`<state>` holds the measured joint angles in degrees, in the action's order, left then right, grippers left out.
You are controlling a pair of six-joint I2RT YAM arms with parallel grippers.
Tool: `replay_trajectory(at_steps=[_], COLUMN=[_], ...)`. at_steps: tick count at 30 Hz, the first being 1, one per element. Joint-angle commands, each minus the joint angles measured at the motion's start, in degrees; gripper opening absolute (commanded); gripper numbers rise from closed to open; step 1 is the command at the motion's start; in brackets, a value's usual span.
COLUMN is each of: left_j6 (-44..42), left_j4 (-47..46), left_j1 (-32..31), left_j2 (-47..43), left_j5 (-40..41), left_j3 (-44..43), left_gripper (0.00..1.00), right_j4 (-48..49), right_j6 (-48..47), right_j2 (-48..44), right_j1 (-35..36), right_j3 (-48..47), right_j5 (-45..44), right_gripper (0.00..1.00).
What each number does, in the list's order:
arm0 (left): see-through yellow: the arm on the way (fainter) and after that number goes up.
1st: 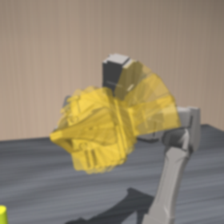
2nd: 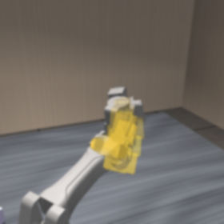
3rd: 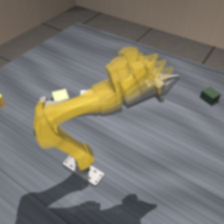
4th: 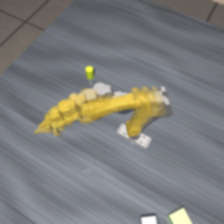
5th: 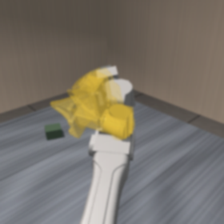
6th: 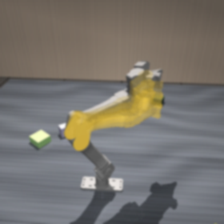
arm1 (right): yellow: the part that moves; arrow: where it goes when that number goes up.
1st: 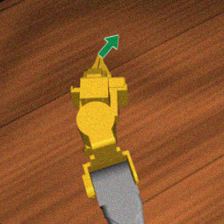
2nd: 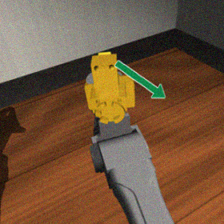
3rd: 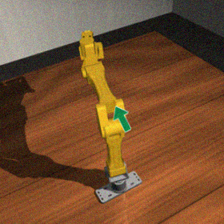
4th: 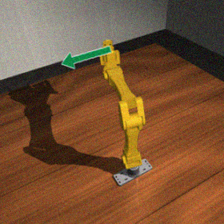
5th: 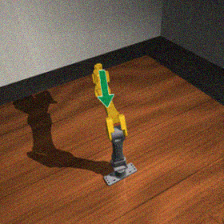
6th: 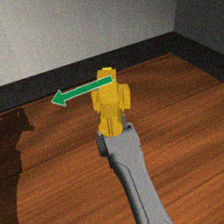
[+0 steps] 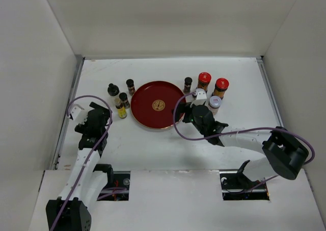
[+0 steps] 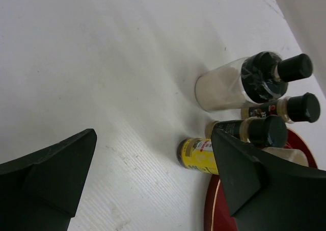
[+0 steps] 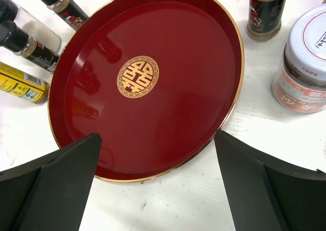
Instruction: Organize the condiment bottles
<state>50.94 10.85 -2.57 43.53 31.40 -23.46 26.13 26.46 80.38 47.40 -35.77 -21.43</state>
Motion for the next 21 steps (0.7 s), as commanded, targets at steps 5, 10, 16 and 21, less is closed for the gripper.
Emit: replay_trajectory(at_steps=[5,10,16,21], left_j6=[-5.31,-11.2,-15.86,-18.59], left_j4=[-7.85,-12.86,-14.81,-12.17], left_j1=[-1.16,-5.9,-10.74,-14.07], left_j2=[-3.54,-4.77,-5.83,-2.32], left_j5=[-0.98,0.15,-0.19,-1.77], left_j3=[-2.2,-2.29,-4.66,-7.21], left_gripper=[1.0,1.0,0.93,0.41], right_j4=[3.04,3.66,3.23,3.14], right_j6=[-1.23,-1.76,-0.88,0.26], right_j2=[0.48,0.75,-1.18,-1.45], right_j1=[0.72,1.42,1.42,0.72], right_j3=[-1.67,-1.76,-1.23,-0.71], right_j5=[-0.72,0.77,3.33,2.62], right_gripper=[1.0,1.0,0.24,0.33])
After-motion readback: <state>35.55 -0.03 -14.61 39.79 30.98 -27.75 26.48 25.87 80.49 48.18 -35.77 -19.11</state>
